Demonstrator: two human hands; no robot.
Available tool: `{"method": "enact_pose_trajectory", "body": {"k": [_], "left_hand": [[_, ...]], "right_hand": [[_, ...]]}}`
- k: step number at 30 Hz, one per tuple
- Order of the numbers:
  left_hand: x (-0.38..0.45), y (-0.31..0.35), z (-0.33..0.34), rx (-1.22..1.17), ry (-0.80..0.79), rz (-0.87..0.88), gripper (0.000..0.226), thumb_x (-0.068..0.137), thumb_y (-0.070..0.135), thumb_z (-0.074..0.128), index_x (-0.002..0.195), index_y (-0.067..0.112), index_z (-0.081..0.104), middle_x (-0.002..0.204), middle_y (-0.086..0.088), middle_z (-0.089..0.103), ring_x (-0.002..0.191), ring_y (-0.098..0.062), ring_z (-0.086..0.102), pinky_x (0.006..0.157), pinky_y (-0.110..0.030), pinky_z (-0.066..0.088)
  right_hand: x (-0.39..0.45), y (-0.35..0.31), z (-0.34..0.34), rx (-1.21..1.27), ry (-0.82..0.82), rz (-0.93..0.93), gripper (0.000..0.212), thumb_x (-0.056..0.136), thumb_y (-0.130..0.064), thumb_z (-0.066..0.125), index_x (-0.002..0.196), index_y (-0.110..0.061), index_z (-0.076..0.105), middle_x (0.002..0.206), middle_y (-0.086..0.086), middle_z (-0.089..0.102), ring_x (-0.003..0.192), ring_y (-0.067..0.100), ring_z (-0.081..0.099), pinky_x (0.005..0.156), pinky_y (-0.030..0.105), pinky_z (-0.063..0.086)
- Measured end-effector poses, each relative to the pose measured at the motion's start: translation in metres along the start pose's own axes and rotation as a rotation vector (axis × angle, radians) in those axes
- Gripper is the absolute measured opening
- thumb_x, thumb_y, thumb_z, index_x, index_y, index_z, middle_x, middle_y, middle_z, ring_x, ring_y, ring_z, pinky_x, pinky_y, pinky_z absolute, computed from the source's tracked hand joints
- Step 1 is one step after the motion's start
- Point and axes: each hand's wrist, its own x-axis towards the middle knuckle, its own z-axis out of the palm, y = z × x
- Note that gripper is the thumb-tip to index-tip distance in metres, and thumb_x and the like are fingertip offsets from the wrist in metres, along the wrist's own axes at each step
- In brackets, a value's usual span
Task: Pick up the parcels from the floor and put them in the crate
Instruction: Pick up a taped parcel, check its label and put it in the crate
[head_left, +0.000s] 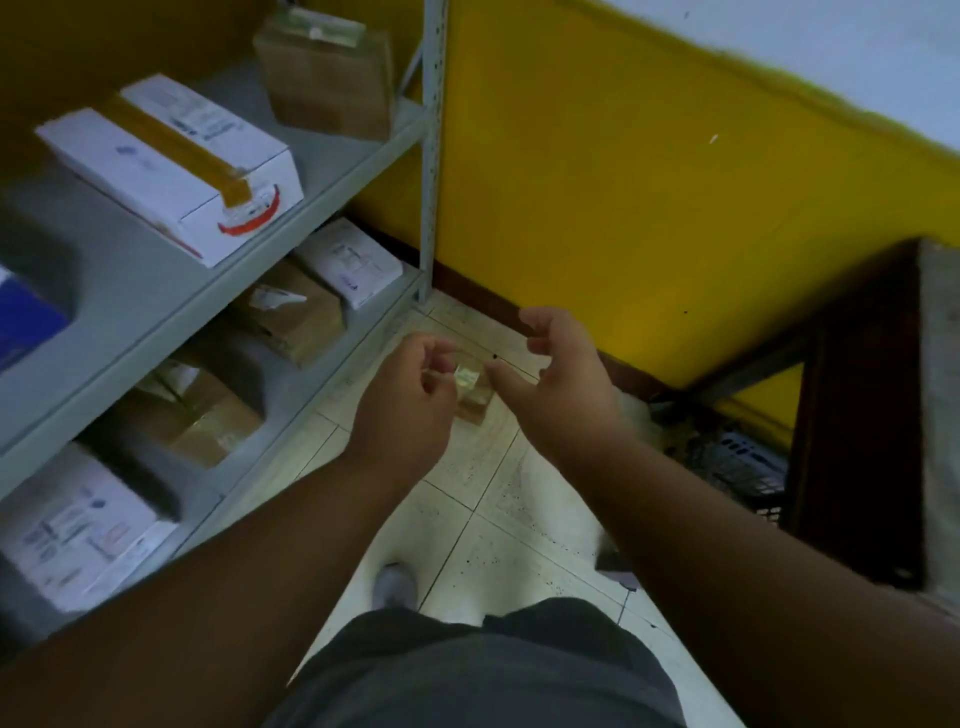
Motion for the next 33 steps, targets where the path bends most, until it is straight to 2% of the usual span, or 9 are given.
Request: {"method": "enact_pose_trajectory", "body": {"k": [11,14,16,18,23,26,28,30,33], "left_hand": [[0.139,-0.024,0.039,-0.044,0.007,-0.190,0.034,0.097,0.009,0.051,0.114,0.038,0.053,0.107,0.016,0.062,0.096,-0.007,0.062,0.075,-0.027,0.049],[0.181,-0.038,0.059,-0.022,0.046,-0.261,0.036,0.099,0.007,0.047,0.115,0.039,0.051,0.108,0.018,0.061,0.101,-0.009,0.063,0.087,-0.037,0.054],[0.210,-0.054,0.079,-0.013,0.084,-0.298,0.034,0.099,0.007,0.047,0.116,0.037,0.051,0.108,0.017,0.061,0.101,-0.009,0.063,0.088,-0.035,0.053],[0.239,-0.078,0.106,-0.038,0.096,-0.350,0.035,0.099,0.007,0.048,0.119,0.035,0.052,0.112,0.015,0.061,0.100,-0.006,0.063,0.085,-0.030,0.052],[0.311,-0.178,0.194,-0.128,0.133,-0.458,0.031,0.100,0.015,0.053,0.115,0.041,0.052,0.109,0.017,0.061,0.097,-0.002,0.062,0.071,-0.020,0.046],[0.341,-0.247,0.244,-0.166,0.091,-0.508,0.024,0.100,0.016,0.053,0.115,0.034,0.053,0.106,0.014,0.062,0.084,0.006,0.062,0.055,-0.010,0.046],[0.353,-0.297,0.272,-0.155,0.055,-0.516,0.024,0.098,0.015,0.056,0.117,0.030,0.055,0.107,0.014,0.061,0.090,0.010,0.060,0.065,-0.008,0.049],[0.358,-0.349,0.295,-0.148,0.044,-0.560,0.031,0.097,0.018,0.057,0.125,0.030,0.053,0.117,0.012,0.059,0.106,-0.002,0.058,0.083,-0.019,0.051],[0.359,-0.427,0.326,-0.106,0.044,-0.675,0.035,0.098,0.020,0.057,0.132,0.027,0.051,0.128,0.007,0.057,0.106,-0.007,0.053,0.074,-0.014,0.041]], "right_hand": [[0.164,0.035,0.023,0.050,-0.076,0.041,0.058,0.087,-0.033,0.075,0.138,-0.028,0.048,0.140,-0.008,0.051,0.123,0.009,0.051,0.094,0.033,0.051],[0.221,0.059,0.031,0.055,-0.126,0.049,0.057,0.087,-0.033,0.074,0.138,-0.028,0.048,0.139,-0.007,0.052,0.122,0.008,0.051,0.092,0.036,0.054],[0.260,0.082,0.042,0.074,-0.161,0.063,0.055,0.088,-0.032,0.073,0.137,-0.029,0.049,0.138,-0.008,0.052,0.121,0.008,0.051,0.089,0.039,0.057],[0.296,0.110,0.060,0.081,-0.197,0.077,0.051,0.089,-0.030,0.072,0.135,-0.029,0.050,0.138,-0.009,0.053,0.120,0.008,0.052,0.084,0.033,0.057],[0.371,0.214,0.140,0.085,-0.212,0.123,0.043,0.090,-0.029,0.071,0.128,-0.028,0.054,0.129,-0.010,0.056,0.108,0.003,0.055,0.082,0.029,0.056],[0.397,0.285,0.202,0.042,-0.236,0.158,0.045,0.089,-0.031,0.072,0.129,-0.027,0.053,0.125,-0.010,0.055,0.102,0.000,0.055,0.073,0.014,0.044],[0.408,0.333,0.248,0.031,-0.262,0.221,0.048,0.087,-0.032,0.074,0.131,-0.026,0.054,0.126,-0.008,0.057,0.107,0.009,0.058,0.075,0.016,0.043],[0.415,0.380,0.289,0.008,-0.299,0.279,0.048,0.086,-0.031,0.074,0.130,-0.024,0.055,0.127,-0.002,0.060,0.106,0.014,0.061,0.079,0.023,0.044],[0.424,0.444,0.341,-0.095,-0.370,0.242,0.038,0.088,-0.035,0.070,0.122,-0.024,0.057,0.120,-0.003,0.061,0.099,0.013,0.062,0.076,0.024,0.047]]}}
